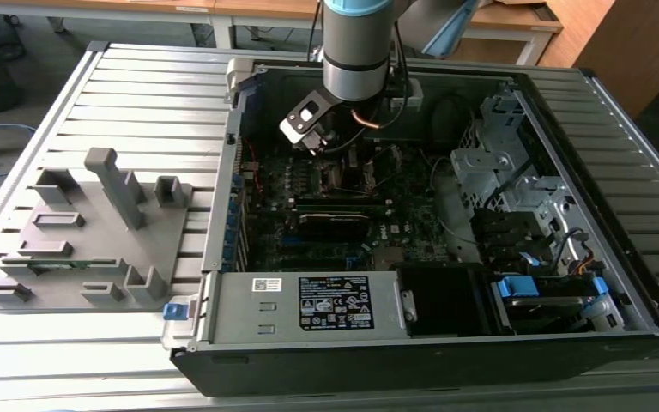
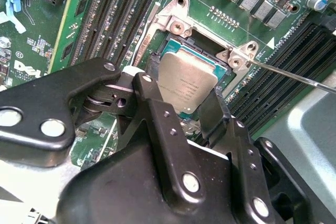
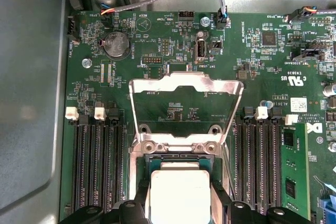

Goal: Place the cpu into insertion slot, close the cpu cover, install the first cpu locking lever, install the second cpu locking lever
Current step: 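Place the cpu into insertion slot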

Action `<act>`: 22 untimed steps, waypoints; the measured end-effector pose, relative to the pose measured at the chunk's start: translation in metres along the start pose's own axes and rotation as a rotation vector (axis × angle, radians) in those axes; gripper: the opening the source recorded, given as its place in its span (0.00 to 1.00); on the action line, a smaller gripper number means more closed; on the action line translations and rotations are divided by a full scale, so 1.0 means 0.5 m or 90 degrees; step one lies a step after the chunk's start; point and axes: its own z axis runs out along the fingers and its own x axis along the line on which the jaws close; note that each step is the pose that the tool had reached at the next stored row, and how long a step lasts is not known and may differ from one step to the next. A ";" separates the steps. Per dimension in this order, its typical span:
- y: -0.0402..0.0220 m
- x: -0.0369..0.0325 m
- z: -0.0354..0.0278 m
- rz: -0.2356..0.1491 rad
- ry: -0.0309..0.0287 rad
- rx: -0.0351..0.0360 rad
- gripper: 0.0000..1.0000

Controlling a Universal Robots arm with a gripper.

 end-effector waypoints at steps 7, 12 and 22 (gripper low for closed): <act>0.000 0.000 -0.003 0.000 -0.0008 0.0006 0.54; 0.001 0.000 -0.003 0.000 -0.0008 0.0006 0.54; 0.001 0.001 0.001 0.000 -0.0012 0.0008 0.54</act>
